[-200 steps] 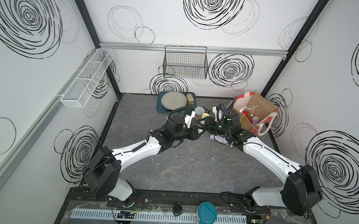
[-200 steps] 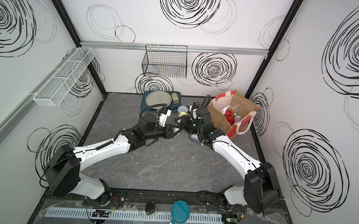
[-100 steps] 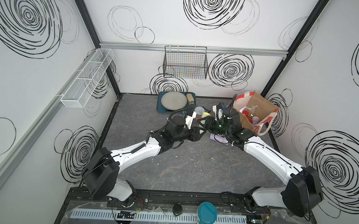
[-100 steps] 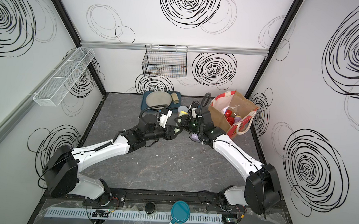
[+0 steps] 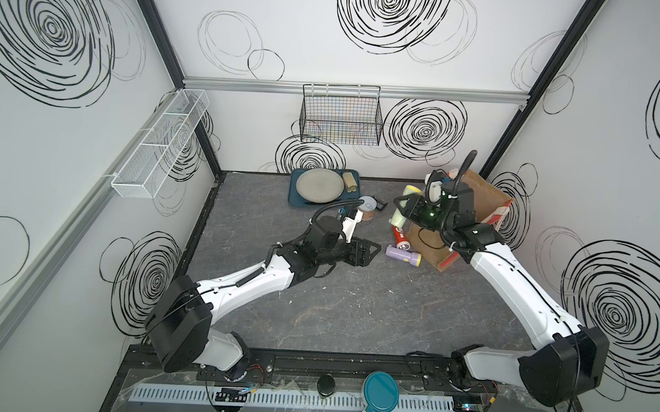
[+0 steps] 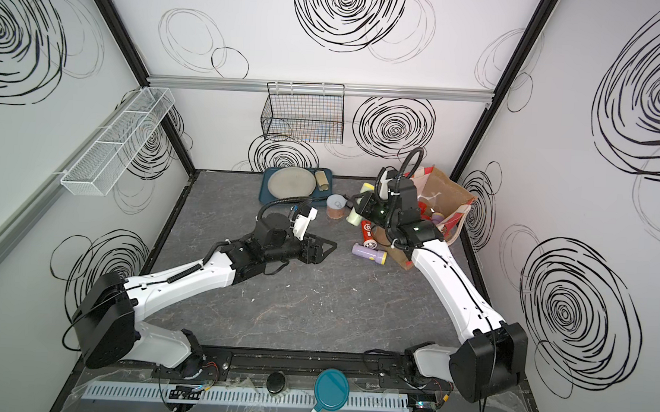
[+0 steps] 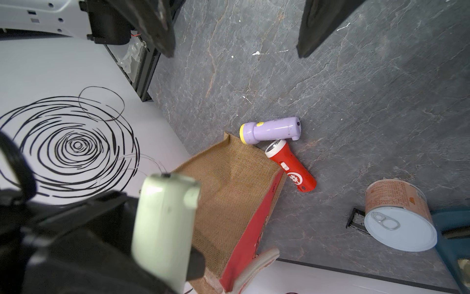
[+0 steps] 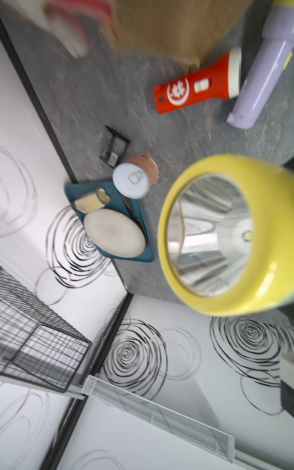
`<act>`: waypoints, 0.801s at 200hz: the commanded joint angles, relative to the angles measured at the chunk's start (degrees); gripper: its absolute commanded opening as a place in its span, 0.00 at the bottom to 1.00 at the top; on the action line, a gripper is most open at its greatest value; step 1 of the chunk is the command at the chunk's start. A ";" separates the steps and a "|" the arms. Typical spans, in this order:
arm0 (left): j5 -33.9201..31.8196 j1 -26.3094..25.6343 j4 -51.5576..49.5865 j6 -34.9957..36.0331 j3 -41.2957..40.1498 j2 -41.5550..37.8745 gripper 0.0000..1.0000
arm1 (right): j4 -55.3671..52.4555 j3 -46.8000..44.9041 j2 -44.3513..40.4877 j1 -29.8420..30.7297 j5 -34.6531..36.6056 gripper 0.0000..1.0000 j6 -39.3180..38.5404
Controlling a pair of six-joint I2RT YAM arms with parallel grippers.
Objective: Put the flashlights into the tote bags
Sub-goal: Pick up the flashlight from the center of the board, then place the flashlight in the canvas bag.
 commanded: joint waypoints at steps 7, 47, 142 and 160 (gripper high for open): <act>-2.35 -0.88 -1.49 2.41 1.44 -1.16 0.81 | -6.65 5.29 -1.50 -5.93 2.73 0.00 -3.49; -5.06 -3.21 -5.09 4.67 3.37 -0.68 0.82 | -9.80 9.88 0.33 -14.36 1.91 0.00 -4.66; -8.47 -6.27 -5.68 4.55 3.67 -0.80 0.82 | -7.12 12.39 7.87 -29.31 2.51 0.00 -5.93; -8.65 -6.28 -6.19 4.79 4.16 -0.79 0.82 | -6.22 12.49 11.04 -31.03 1.49 0.00 -6.18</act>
